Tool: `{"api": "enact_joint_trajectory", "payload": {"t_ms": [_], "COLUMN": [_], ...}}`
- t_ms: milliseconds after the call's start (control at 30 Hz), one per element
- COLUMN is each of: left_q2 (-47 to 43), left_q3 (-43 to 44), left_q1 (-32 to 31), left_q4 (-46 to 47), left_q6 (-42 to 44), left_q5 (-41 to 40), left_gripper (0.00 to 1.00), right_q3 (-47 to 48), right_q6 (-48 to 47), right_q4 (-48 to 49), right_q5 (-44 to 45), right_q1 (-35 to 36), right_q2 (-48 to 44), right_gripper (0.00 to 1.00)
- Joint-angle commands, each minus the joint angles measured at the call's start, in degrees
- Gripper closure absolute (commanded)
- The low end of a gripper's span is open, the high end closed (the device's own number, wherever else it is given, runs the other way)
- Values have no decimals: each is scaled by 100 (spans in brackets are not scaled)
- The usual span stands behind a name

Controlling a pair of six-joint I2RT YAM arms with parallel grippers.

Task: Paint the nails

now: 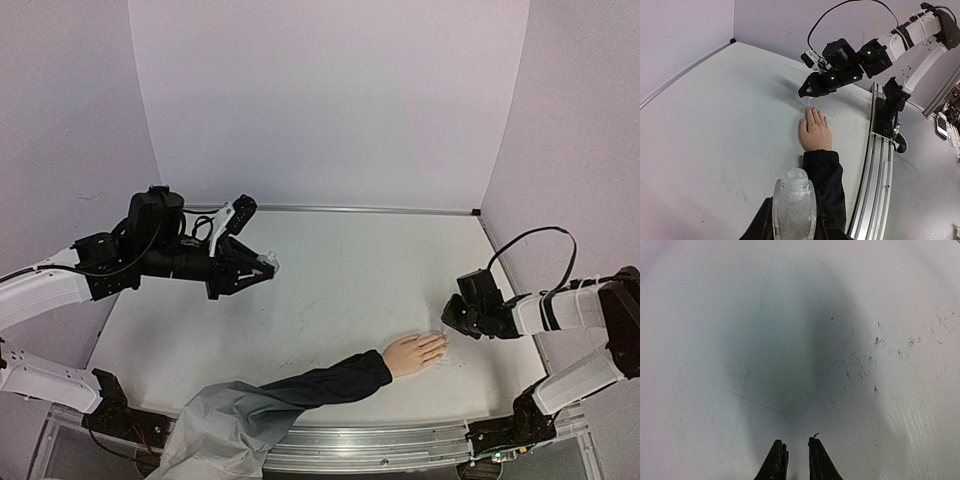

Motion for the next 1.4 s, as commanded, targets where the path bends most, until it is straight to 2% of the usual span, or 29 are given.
{"api": "enact_joint_trajectory", "payload": {"t_ms": [0,333,1367], "left_q2": [-169,-300,-282], "left_q3": [298,252,279], "left_q1": [10,11,11], "left_q4": [167,158,141], "left_q6": [66,30,29], "left_q5": [-30,-28,-24], "left_gripper": [100,100,100], "right_q3": [158,11,88], "right_q6": [0,-325,-457], "right_q4": [-302,-359,54], "right_q5": [238,-453,-583], "right_q1": [-37,-30,-34], "right_q2": [-446,-743,-148], "right_gripper": [100,100,100]}}
